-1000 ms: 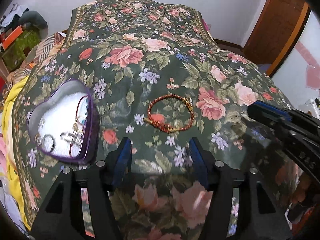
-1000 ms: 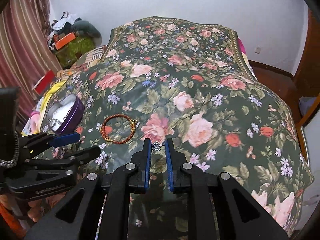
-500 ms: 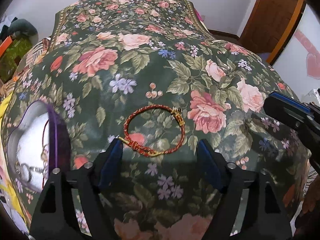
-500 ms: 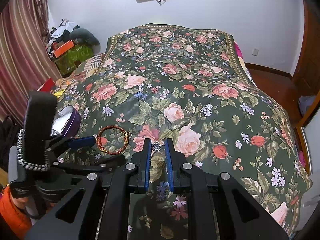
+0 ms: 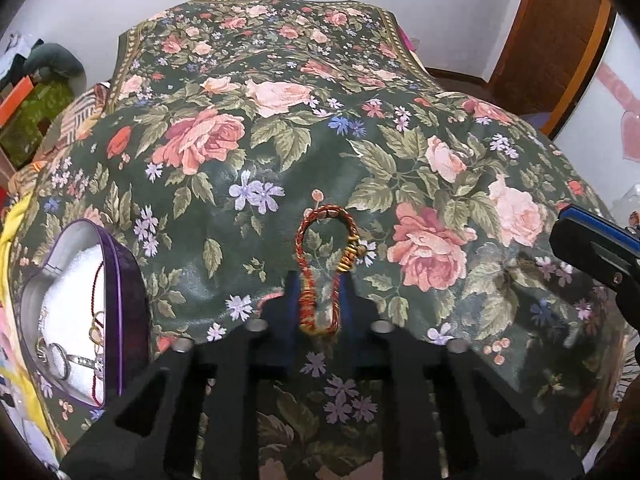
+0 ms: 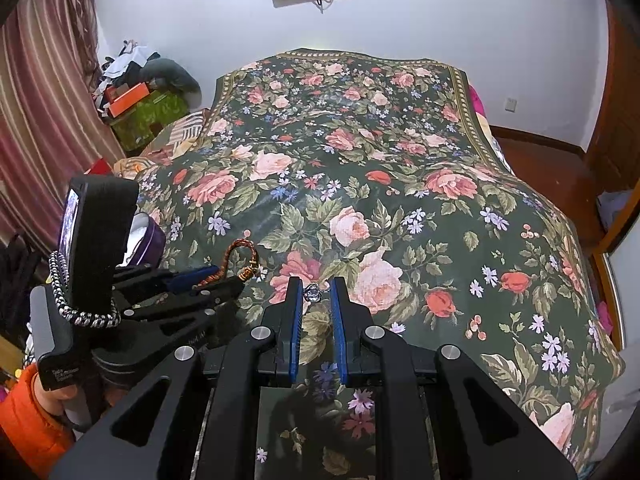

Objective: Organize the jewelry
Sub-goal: 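Grasp the red-gold braided bracelet with the left tool, then carry the bracelet in the left tool while the right tool carries the earring over the tin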

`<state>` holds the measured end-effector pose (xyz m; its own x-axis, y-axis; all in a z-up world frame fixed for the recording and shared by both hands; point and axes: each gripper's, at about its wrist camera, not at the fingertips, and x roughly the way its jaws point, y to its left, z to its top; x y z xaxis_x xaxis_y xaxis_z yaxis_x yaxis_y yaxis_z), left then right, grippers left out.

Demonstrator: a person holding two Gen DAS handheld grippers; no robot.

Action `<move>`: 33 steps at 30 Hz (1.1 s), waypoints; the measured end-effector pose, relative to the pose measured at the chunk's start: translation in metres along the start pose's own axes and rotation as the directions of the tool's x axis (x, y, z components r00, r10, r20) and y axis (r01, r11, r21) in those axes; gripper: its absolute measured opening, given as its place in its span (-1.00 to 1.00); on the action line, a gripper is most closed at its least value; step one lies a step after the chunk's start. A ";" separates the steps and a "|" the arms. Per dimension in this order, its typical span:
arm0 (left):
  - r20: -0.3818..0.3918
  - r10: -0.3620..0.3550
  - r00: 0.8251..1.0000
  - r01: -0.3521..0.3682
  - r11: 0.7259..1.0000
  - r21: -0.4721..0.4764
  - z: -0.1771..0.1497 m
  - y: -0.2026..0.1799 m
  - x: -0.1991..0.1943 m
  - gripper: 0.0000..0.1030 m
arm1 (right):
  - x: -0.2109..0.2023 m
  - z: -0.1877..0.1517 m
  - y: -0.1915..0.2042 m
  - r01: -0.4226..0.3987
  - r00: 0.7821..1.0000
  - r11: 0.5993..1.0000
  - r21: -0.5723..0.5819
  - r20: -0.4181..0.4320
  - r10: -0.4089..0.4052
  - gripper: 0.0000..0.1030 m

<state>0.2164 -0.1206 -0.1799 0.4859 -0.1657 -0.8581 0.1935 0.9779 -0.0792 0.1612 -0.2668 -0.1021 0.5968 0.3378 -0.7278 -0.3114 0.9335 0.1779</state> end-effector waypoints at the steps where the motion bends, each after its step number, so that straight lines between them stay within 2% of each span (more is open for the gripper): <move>1: -0.003 -0.014 1.000 0.014 1.000 -0.007 0.000 0.002 -0.001 -0.86 | -0.002 0.000 0.001 0.001 1.000 1.000 -0.003 0.003 -0.001 -0.76; 8: 0.020 -0.043 0.999 0.043 0.999 -0.014 -0.011 0.001 -0.018 -0.88 | -0.011 0.002 0.007 0.009 1.000 1.000 -0.016 0.020 -0.008 -0.76; 16: 0.132 -0.040 0.990 0.044 0.999 -0.024 -0.011 0.011 -0.067 -0.88 | -0.019 0.007 0.020 0.008 0.999 0.999 -0.036 0.039 -0.007 -0.76; 24: 0.229 -0.010 0.973 0.025 0.998 -0.063 -0.012 0.035 -0.113 -0.88 | -0.023 0.014 0.045 -0.010 0.998 0.997 -0.070 0.058 0.014 -0.76; 33: 0.292 0.048 0.955 -0.011 0.992 -0.126 -0.020 0.077 -0.148 -0.88 | -0.021 0.026 0.082 -0.054 0.995 0.992 -0.113 0.079 0.063 -0.76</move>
<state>0.1422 -0.0181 -0.0693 0.7224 -0.1489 -0.6753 0.0793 0.9879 -0.1329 0.1426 -0.1942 -0.0553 0.6328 0.4044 -0.6603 -0.4249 0.8943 0.1405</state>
